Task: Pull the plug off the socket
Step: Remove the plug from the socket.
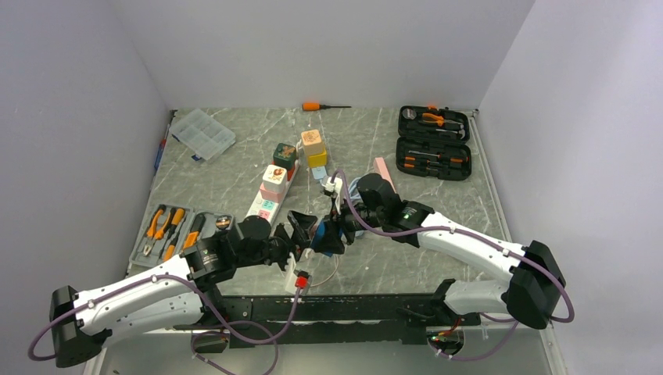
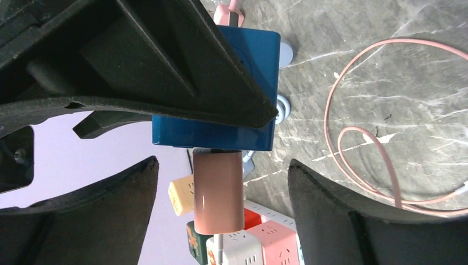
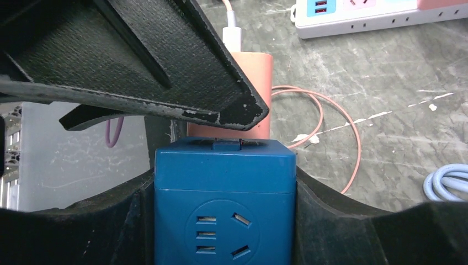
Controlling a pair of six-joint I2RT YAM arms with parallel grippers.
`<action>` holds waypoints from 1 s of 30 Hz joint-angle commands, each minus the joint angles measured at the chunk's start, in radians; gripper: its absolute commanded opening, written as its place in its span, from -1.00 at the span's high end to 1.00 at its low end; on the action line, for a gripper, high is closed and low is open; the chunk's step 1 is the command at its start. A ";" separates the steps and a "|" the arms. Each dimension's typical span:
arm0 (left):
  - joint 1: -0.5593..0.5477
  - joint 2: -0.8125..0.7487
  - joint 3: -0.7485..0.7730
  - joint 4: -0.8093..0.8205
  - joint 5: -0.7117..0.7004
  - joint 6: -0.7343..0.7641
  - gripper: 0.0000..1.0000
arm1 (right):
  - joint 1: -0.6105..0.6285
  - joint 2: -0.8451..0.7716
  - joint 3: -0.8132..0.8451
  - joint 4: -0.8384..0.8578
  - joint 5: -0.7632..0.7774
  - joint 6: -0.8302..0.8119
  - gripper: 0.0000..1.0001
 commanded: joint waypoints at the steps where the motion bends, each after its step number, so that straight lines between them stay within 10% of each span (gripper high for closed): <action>1: -0.017 0.014 -0.003 0.070 -0.050 0.040 -0.63 | 0.000 -0.042 0.009 0.041 -0.035 0.004 1.00; 8: -0.031 0.022 0.016 0.056 -0.034 0.060 0.58 | 0.001 -0.036 0.007 0.051 -0.051 0.021 1.00; 14: -0.035 0.027 -0.018 0.099 -0.053 0.106 0.56 | 0.001 -0.047 -0.002 0.055 -0.072 0.023 1.00; 18: -0.036 0.022 -0.033 0.110 -0.064 0.126 1.00 | 0.000 -0.051 0.004 0.011 -0.048 0.013 1.00; 30: -0.009 -0.023 -0.069 0.052 -0.097 0.190 1.00 | -0.014 -0.137 -0.024 -0.189 0.037 -0.005 1.00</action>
